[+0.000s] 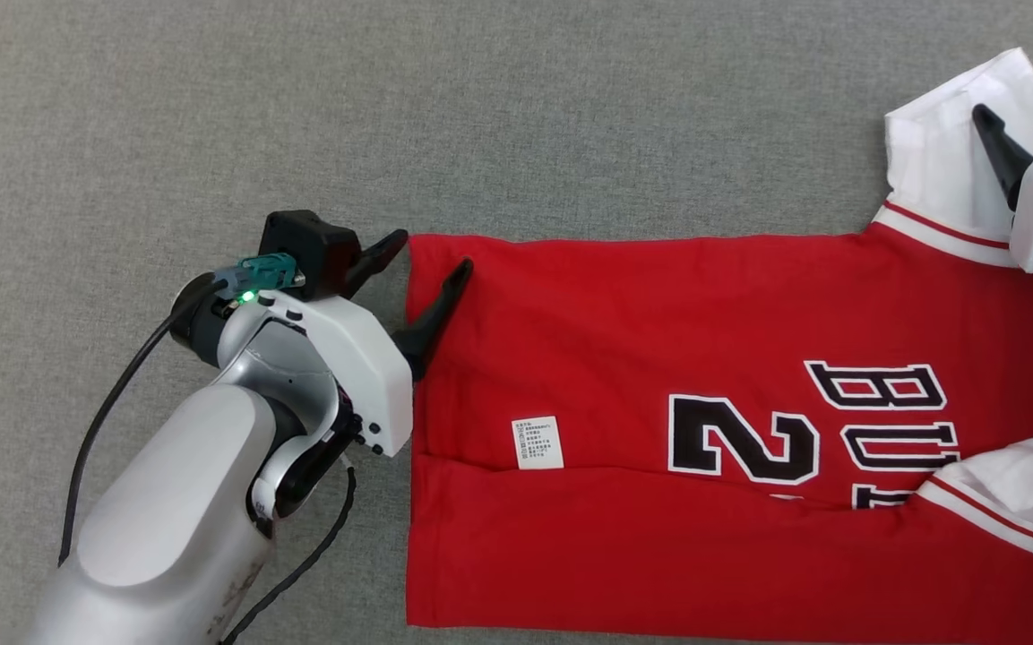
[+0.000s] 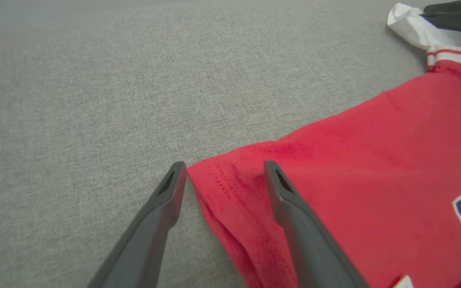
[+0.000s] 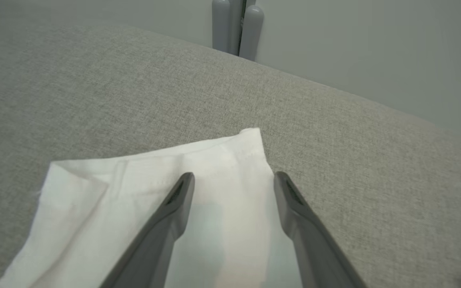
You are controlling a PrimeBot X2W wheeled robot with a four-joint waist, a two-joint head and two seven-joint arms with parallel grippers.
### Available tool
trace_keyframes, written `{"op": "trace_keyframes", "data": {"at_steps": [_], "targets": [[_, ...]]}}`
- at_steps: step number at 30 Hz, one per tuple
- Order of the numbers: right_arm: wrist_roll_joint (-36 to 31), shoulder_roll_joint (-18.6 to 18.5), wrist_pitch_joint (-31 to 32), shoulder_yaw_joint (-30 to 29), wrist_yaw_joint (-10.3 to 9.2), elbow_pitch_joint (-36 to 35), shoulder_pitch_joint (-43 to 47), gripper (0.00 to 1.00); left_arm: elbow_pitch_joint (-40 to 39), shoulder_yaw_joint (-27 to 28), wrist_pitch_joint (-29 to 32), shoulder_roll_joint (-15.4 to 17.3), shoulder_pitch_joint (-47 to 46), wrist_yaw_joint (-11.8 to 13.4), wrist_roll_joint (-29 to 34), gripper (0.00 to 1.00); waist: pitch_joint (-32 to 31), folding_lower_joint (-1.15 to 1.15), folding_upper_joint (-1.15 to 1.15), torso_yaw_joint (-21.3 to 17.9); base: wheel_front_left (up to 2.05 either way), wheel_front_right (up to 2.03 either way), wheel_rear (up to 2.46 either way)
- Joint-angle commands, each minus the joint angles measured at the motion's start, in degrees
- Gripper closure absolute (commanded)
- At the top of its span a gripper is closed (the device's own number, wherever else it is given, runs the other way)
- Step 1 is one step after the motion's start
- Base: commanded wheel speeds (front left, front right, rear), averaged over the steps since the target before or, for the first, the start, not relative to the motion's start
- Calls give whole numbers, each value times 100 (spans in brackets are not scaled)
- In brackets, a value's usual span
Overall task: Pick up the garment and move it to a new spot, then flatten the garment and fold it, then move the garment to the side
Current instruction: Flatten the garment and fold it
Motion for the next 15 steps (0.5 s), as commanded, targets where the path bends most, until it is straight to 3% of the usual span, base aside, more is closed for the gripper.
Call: {"op": "trace_keyframes", "data": {"at_steps": [1,15], "targets": [[-51,-38,-3,-33,-2,109,-185,0,-37,-30,91,4,-155,-58,-42,0,140,0,0,96,0,0,0],[-292,-156,531,296,-2,916,-744,0,-41,-292,715,92,-431,-199,-143,0,261,0,0,195,0,0,0]]}}
